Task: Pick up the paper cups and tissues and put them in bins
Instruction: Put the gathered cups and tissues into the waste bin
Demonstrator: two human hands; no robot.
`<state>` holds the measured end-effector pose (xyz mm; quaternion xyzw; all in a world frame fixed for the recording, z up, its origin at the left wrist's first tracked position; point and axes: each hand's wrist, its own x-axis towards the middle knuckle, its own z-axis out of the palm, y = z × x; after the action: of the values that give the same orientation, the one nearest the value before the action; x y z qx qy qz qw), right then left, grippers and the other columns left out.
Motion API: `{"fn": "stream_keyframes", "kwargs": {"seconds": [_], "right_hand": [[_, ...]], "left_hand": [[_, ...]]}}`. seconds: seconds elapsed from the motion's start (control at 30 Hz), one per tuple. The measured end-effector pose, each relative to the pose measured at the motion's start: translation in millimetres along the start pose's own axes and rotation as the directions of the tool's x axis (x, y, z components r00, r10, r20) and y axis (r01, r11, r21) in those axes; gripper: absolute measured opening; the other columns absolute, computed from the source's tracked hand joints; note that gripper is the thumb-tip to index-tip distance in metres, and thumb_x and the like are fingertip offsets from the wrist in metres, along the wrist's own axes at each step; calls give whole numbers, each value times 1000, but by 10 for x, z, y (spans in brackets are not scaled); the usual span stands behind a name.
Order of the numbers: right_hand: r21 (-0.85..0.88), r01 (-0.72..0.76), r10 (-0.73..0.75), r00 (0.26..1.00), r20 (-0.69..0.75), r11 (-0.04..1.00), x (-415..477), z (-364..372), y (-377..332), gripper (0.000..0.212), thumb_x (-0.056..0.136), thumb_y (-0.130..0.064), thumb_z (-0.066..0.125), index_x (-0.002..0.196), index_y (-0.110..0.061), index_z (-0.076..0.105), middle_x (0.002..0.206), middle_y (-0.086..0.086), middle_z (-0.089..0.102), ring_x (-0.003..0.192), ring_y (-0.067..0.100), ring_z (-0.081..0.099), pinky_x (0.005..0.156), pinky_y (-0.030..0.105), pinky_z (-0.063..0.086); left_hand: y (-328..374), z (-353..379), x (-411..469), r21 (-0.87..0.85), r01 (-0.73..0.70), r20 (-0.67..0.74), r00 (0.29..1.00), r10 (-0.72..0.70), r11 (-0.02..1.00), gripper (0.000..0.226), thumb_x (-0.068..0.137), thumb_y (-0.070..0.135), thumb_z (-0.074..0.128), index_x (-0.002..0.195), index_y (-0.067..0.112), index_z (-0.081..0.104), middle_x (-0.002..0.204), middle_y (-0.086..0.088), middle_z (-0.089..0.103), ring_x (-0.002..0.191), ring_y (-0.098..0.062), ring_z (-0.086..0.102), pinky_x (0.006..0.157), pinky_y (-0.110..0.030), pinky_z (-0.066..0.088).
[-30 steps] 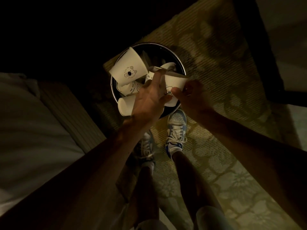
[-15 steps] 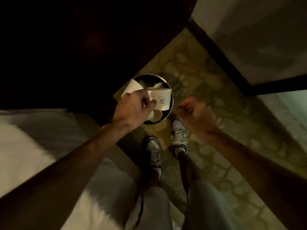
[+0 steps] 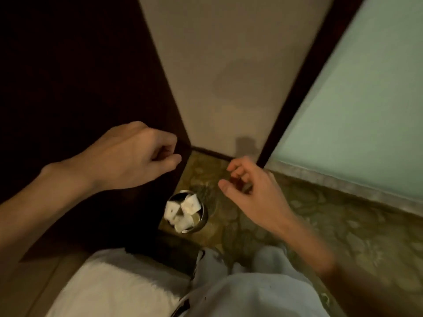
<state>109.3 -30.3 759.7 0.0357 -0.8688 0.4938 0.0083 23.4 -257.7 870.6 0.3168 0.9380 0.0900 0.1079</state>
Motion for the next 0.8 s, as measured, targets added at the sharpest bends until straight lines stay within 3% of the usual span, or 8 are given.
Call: {"fn": "stream_keyframes", "kwargs": {"seconds": [0.17,0.33,0.53,0.63,0.8], "right_hand": [[-39,26,-35,966,-256,999,-590,-1095,-63,26,83,-59,57,106,-49,49,90,-19,58,85,0,58,66,11,46],[17,-95,91,875,-476,995,-1359,-2135,350,22,83,-47,65,100,-40,53,85,-17,59,72,5,60,60,18,49],[24,-277,219,699,-681,961,-2422,-3234,998,20,83,-44,67,95,-35,55,73,-16,59,64,2,58,54,12,45],[47,-359,270,604,-750,932,-2845,-3506,1234,21,84,-31,72,94,-36,53,68,-10,58,60,3,57,50,13,44],[189,-516,430,398,-810,835,-3490,-3871,1643,22,84,-40,68,93,-46,48,76,-14,60,74,-1,59,58,12,46]], "left_hand": [[1193,-561,430,128,-314,-26,947,320,941,25,87,52,49,69,34,44,58,11,50,62,-3,52,52,-25,39],[2575,-395,1050,105,-528,-17,846,533,842,32,90,52,48,69,27,45,49,5,44,52,-4,48,49,-28,38],[4289,163,1711,151,-733,33,675,737,664,36,89,61,33,66,34,37,50,8,48,48,-5,48,49,-16,26],[4910,392,1904,66,-798,62,603,795,599,31,89,60,35,69,37,40,51,11,45,48,-1,45,51,-16,27],[5996,871,2269,-120,-857,60,499,865,502,28,90,59,38,72,40,47,64,17,50,58,1,49,56,-15,35]]}}
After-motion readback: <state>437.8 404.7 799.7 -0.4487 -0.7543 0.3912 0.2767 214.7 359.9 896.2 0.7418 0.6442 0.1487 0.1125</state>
